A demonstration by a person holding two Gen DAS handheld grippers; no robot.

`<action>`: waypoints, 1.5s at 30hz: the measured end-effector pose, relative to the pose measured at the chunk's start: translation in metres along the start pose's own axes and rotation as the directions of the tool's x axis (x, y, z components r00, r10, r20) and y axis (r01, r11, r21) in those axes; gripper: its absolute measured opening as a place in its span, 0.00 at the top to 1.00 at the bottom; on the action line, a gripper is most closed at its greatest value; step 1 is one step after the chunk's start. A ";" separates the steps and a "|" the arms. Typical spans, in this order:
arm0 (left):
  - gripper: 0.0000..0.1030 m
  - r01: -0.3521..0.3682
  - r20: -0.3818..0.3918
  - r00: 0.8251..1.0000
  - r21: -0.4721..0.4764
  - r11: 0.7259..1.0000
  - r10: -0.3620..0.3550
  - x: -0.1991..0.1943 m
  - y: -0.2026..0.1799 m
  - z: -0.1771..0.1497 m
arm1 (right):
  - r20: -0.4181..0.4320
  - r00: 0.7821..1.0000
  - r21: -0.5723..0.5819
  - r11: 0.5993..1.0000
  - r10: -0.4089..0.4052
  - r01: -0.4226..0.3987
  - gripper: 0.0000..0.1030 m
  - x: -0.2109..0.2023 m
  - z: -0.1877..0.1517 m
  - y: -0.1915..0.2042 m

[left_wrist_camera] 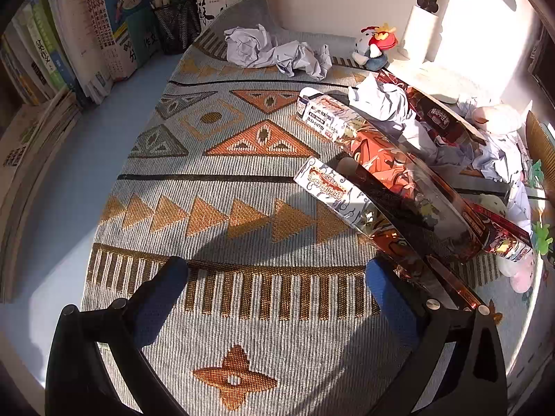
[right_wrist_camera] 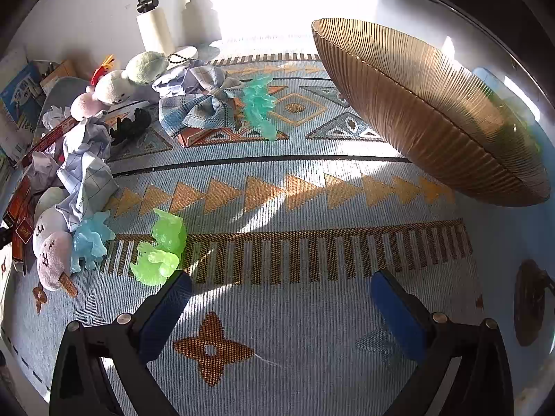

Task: Organize objects
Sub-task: 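Reach the right gripper to a crumpled white paper ball and close on it, then carry the paper ball with the right gripper into the brown bowl and release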

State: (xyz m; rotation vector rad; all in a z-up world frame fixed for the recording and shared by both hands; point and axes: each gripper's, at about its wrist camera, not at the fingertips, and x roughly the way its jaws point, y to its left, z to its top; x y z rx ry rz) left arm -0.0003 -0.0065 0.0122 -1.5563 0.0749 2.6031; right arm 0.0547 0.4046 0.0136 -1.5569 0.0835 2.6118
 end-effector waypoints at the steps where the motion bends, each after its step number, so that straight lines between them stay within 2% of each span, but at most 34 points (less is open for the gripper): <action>1: 0.01 -0.006 0.013 1.000 -0.006 1.000 0.006 -0.007 0.005 0.002 | -0.009 1.000 0.013 1.000 -0.005 0.005 0.00 -0.002 -0.003 0.000; 4: 0.01 0.014 0.079 0.997 -0.009 1.000 -0.013 -0.033 0.023 0.016 | -0.066 0.998 -0.023 1.000 0.003 -0.005 0.00 -0.006 -0.009 0.013; 6: 0.01 0.027 0.111 0.993 0.002 1.000 -0.027 -0.047 0.034 0.023 | -0.058 0.998 -0.067 0.998 -0.008 0.005 0.05 -0.019 -0.010 0.027; 9: 0.01 -0.005 0.169 0.986 0.015 1.000 0.002 -0.054 0.038 0.058 | 0.059 0.998 -0.194 0.981 0.031 -0.019 0.05 -0.059 0.011 0.068; 11: 0.01 0.013 0.201 0.980 -0.006 1.000 -0.011 -0.049 0.043 0.087 | 0.163 0.981 -0.291 0.955 0.102 -0.051 0.02 -0.085 0.041 0.106; 13: 0.01 0.053 0.210 0.977 -0.056 0.997 -0.040 -0.037 0.052 0.121 | 0.195 0.955 -0.390 0.911 0.222 -0.132 0.00 -0.099 0.071 0.145; 15: 0.01 0.079 0.218 0.974 -0.091 0.993 -0.058 -0.022 0.057 0.146 | 0.133 0.929 -0.446 0.858 0.345 -0.255 0.00 -0.094 0.105 0.182; 17: 0.01 0.122 0.193 0.976 -0.118 0.985 -0.098 0.000 0.063 0.168 | 0.086 0.906 -0.498 0.806 0.414 -0.321 0.00 -0.079 0.134 0.224; 19: 0.01 0.188 0.177 0.971 -0.149 0.971 -0.161 0.021 0.066 0.184 | 0.076 0.902 -0.541 0.778 0.424 -0.320 0.01 -0.061 0.154 0.262; 21: 0.01 0.243 0.162 0.963 -0.187 0.952 -0.214 0.040 0.070 0.193 | 0.046 0.895 -0.564 0.751 0.445 -0.344 0.06 -0.038 0.170 0.293; 23: 0.02 0.289 0.147 0.954 -0.221 0.931 -0.261 0.060 0.073 0.198 | -0.016 0.892 -0.562 0.734 0.452 -0.382 0.16 -0.015 0.185 0.318; 24: 0.04 0.306 0.140 0.950 -0.232 0.924 -0.279 0.068 0.074 0.199 | -0.043 0.891 -0.560 0.728 0.452 -0.396 0.18 -0.004 0.189 0.329; 28: 0.06 0.316 0.127 0.948 -0.249 0.916 -0.292 0.091 0.075 0.197 | -0.111 0.899 -0.553 0.726 0.423 -0.410 0.20 0.041 0.202 0.363; 31: 0.07 0.336 0.144 0.940 -0.236 0.912 -0.309 0.095 0.071 0.196 | -0.128 0.904 -0.557 0.724 0.408 -0.406 0.20 0.063 0.205 0.381; 33: 0.11 0.341 0.124 0.939 -0.233 0.911 -0.320 0.100 0.068 0.199 | -0.132 0.912 -0.571 0.722 0.387 -0.389 0.22 0.072 0.205 0.392; 35: 0.18 0.364 0.118 0.931 -0.231 0.902 -0.346 0.102 0.064 0.198 | -0.136 0.922 -0.578 0.727 0.363 -0.371 0.31 0.079 0.207 0.399; 37: 0.20 0.363 0.120 0.931 -0.225 0.904 -0.344 0.103 0.060 0.198 | -0.139 0.924 -0.578 0.728 0.356 -0.368 0.32 0.083 0.210 0.402; 39: 0.30 0.367 0.119 0.930 -0.224 0.903 -0.349 0.103 0.056 0.196 | -0.133 0.930 -0.571 0.740 0.344 -0.355 0.32 0.087 0.214 0.402; 40: 0.35 0.363 0.119 0.931 -0.222 0.905 -0.345 0.103 0.054 0.195 | -0.133 0.930 -0.563 0.746 0.344 -0.356 0.39 0.088 0.217 0.401; 41: 0.49 0.359 0.118 0.933 -0.221 0.907 -0.340 0.104 0.052 0.193 | -0.138 0.928 -0.553 0.750 0.347 -0.363 0.51 0.090 0.219 0.399; 43: 0.51 0.356 0.129 0.933 -0.224 0.907 -0.335 0.105 0.058 0.194 | -0.152 0.918 -0.539 0.748 0.366 -0.387 0.53 0.090 0.221 0.393; 45: 0.53 0.377 0.135 0.925 -0.231 0.897 -0.354 0.106 0.064 0.200 | -0.160 0.913 -0.525 0.751 0.375 -0.401 0.55 0.085 0.220 0.386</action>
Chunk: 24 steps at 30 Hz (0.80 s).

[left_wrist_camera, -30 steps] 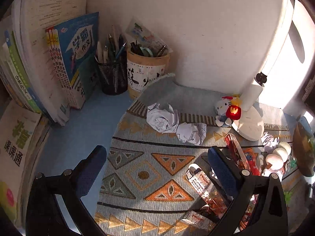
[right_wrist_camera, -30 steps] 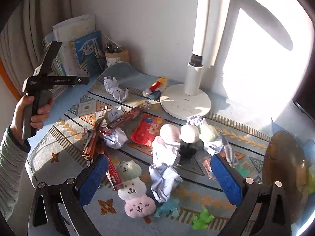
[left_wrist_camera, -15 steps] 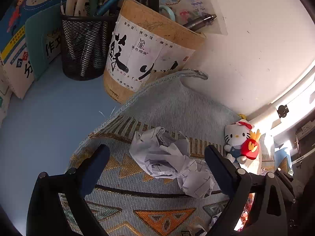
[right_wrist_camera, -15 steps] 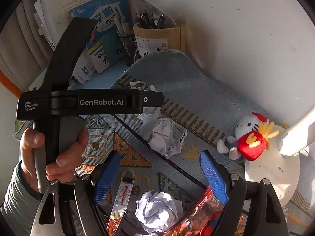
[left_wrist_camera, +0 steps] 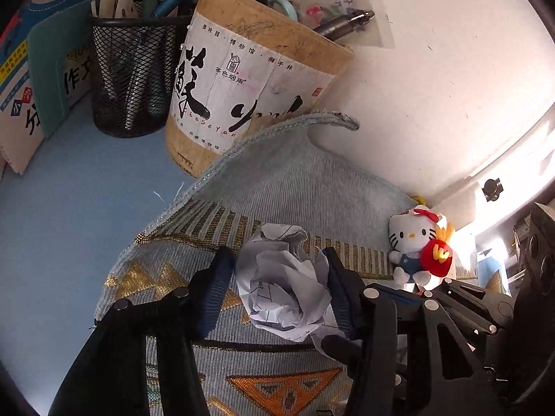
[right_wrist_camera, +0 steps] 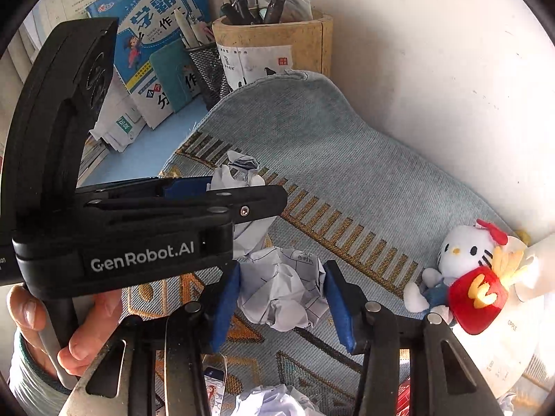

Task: Organize objects
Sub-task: 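Carry the paper ball with the right gripper into the brown bowl and release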

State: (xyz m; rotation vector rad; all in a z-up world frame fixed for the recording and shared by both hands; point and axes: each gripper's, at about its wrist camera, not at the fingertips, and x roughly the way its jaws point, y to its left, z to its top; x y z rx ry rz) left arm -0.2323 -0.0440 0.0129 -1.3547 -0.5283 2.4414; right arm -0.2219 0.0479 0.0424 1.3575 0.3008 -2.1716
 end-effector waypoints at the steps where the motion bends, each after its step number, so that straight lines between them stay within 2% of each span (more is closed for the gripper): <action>1: 0.53 0.011 0.004 1.000 -0.001 1.000 -0.011 -0.001 -0.002 -0.001 | 0.003 1.000 0.013 1.000 0.011 -0.011 0.55 -0.006 -0.003 -0.001; 5: 0.53 0.013 0.029 0.999 0.026 1.000 -0.014 -0.025 -0.014 -0.005 | 0.056 0.998 0.046 0.998 0.032 -0.035 0.55 -0.047 -0.018 -0.009; 9: 0.53 0.021 0.055 0.998 0.056 0.998 -0.024 -0.060 -0.036 -0.017 | 0.125 0.991 0.087 0.995 0.040 -0.052 0.55 -0.112 -0.041 -0.005; 13: 0.53 0.043 0.086 0.995 0.121 0.992 -0.054 -0.101 -0.073 -0.040 | 0.176 0.984 0.158 0.986 0.016 -0.045 0.55 -0.183 -0.088 -0.008; 18: 0.53 0.092 0.085 0.990 0.209 0.974 -0.112 -0.147 -0.126 -0.074 | 0.207 0.972 0.278 0.959 -0.113 0.052 0.55 -0.243 -0.172 -0.014; 21: 0.53 0.134 0.075 0.984 0.277 0.952 -0.160 -0.163 -0.171 -0.091 | 0.227 0.943 0.352 0.923 -0.245 0.155 0.55 -0.273 -0.228 -0.028; 22: 0.53 0.166 0.059 0.980 0.297 0.940 -0.192 -0.164 -0.190 -0.097 | 0.223 0.929 0.385 0.902 -0.297 0.196 0.55 -0.285 -0.248 -0.037; 24: 0.53 0.229 0.010 0.969 0.338 0.913 -0.247 -0.161 -0.226 -0.109 | 0.227 0.907 0.448 0.865 -0.354 0.225 0.55 -0.307 -0.275 -0.056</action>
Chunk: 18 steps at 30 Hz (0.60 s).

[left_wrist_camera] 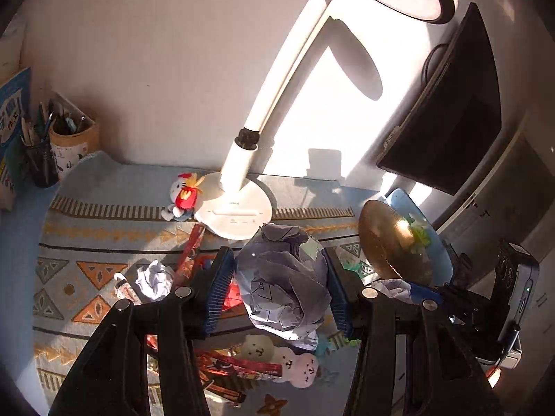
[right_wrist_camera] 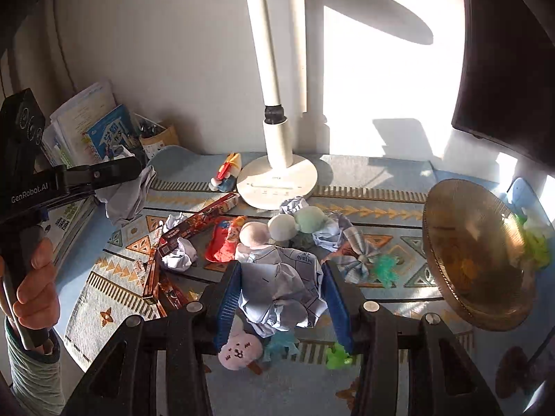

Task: Organize objects
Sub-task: 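Carry the paper ball with the right gripper into the brown bowl and release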

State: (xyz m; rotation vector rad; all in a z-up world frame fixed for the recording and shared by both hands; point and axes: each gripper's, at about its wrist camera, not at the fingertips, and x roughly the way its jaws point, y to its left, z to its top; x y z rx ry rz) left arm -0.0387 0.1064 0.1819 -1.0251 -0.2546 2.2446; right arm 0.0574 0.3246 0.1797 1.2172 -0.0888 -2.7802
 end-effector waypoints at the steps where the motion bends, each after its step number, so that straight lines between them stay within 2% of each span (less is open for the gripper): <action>1: 0.53 0.018 -0.011 1.000 0.028 0.999 -0.017 0.007 -0.018 0.001 | 0.018 1.000 0.027 0.999 -0.026 0.025 0.55 -0.010 -0.003 -0.019; 6: 0.53 0.093 -0.069 0.994 0.139 0.986 -0.084 0.060 -0.104 0.007 | 0.078 0.979 0.158 0.972 -0.190 0.176 0.55 -0.044 -0.004 -0.096; 8: 0.53 0.131 -0.106 0.988 0.154 0.979 -0.116 0.086 -0.130 0.009 | 0.085 0.959 0.201 0.947 -0.272 0.251 0.55 -0.049 -0.004 -0.122; 11: 0.53 0.149 -0.134 0.983 0.180 0.972 -0.126 0.128 -0.159 0.011 | 0.077 0.920 0.261 0.899 -0.383 0.352 0.54 -0.047 -0.003 -0.155; 15: 0.53 0.177 -0.183 0.973 0.210 0.961 -0.140 0.172 -0.195 0.008 | 0.049 0.891 0.308 0.855 -0.452 0.417 0.54 -0.034 0.001 -0.191; 18: 0.51 0.196 -0.211 0.966 0.216 0.957 -0.150 0.198 -0.210 0.003 | 0.030 0.879 0.329 0.835 -0.476 0.441 0.54 -0.026 0.001 -0.207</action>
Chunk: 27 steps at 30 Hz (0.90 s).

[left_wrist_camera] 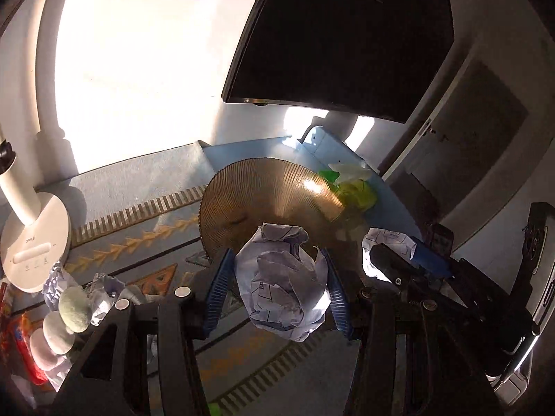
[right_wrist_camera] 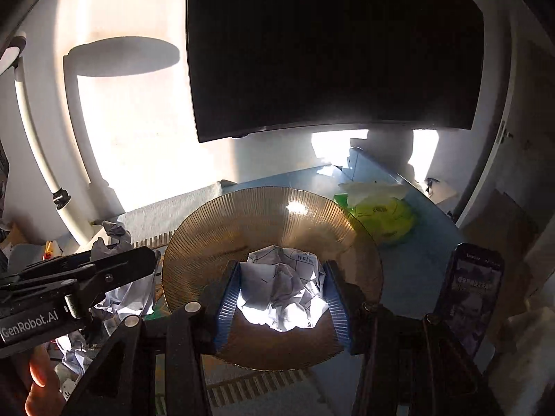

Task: Organize objects
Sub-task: 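Carry the paper ball with the right gripper into the brown bowl and release, then move the right gripper back to the rug toward the red snack boxes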

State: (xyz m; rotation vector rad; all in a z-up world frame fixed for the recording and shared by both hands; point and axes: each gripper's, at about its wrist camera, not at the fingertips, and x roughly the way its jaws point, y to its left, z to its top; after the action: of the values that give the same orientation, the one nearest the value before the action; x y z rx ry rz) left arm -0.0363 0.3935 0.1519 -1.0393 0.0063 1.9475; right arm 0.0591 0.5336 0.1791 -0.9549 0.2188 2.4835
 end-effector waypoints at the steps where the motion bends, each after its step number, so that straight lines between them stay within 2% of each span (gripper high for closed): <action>1: 0.51 0.001 -0.007 1.000 0.004 1.000 -0.001 0.007 -0.002 0.000 | -0.006 1.000 0.007 1.000 -0.007 0.007 0.54 0.004 0.000 -0.003; 6: 0.42 -0.017 -0.043 0.999 0.028 0.999 0.018 0.035 -0.009 -0.003 | -0.021 0.999 0.027 0.999 -0.032 0.033 0.53 0.023 -0.002 -0.013; 7: 0.41 -0.014 -0.048 0.999 0.028 1.000 0.015 0.037 -0.009 -0.003 | -0.019 0.999 0.038 0.999 -0.032 0.033 0.50 0.025 -0.002 -0.015; 9: 0.41 0.005 -0.045 0.999 0.011 1.000 -0.005 0.040 -0.002 -0.003 | -0.004 0.999 0.053 0.998 -0.037 0.038 0.39 0.026 -0.002 -0.019; 11: 0.40 0.010 -0.036 0.999 -0.019 1.000 -0.011 0.039 0.005 -0.001 | 0.025 0.999 0.068 0.997 -0.035 0.033 0.23 0.023 -0.003 -0.025; 14: 0.38 0.032 0.012 0.999 -0.068 0.997 -0.032 0.030 0.014 -0.001 | 0.049 0.998 0.078 0.996 -0.040 0.036 0.11 0.021 -0.002 -0.027; 15: 0.29 0.041 0.030 0.999 -0.078 0.996 -0.038 0.026 0.016 -0.001 | 0.049 0.998 0.077 0.996 -0.041 0.037 0.11 0.023 -0.002 -0.026; 18: 0.15 0.087 0.086 0.993 -0.081 0.993 -0.080 0.010 0.019 -0.004 | 0.068 0.997 0.050 0.998 -0.035 0.032 0.10 0.029 -0.002 -0.016; 22: 0.14 0.052 0.111 0.993 -0.064 0.997 -0.045 -0.023 0.027 -0.015 | 0.123 0.991 -0.011 0.999 -0.050 0.051 0.10 0.038 0.000 0.005; 26: 0.13 0.000 0.165 0.986 -0.089 0.996 0.014 -0.072 0.053 -0.040 | 0.178 0.976 -0.054 0.989 -0.125 0.137 0.10 0.054 0.003 0.025; 27: 0.09 -0.009 0.178 0.984 -0.108 0.994 0.029 -0.085 0.062 -0.048 | 0.185 0.972 -0.063 0.986 -0.144 0.157 0.10 0.059 0.003 0.029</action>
State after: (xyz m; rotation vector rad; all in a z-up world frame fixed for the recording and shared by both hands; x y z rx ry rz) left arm -0.0283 0.2778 0.1538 -0.9319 -0.1911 2.0714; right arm 0.0055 0.5309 0.1411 -0.7409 -0.0089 2.4338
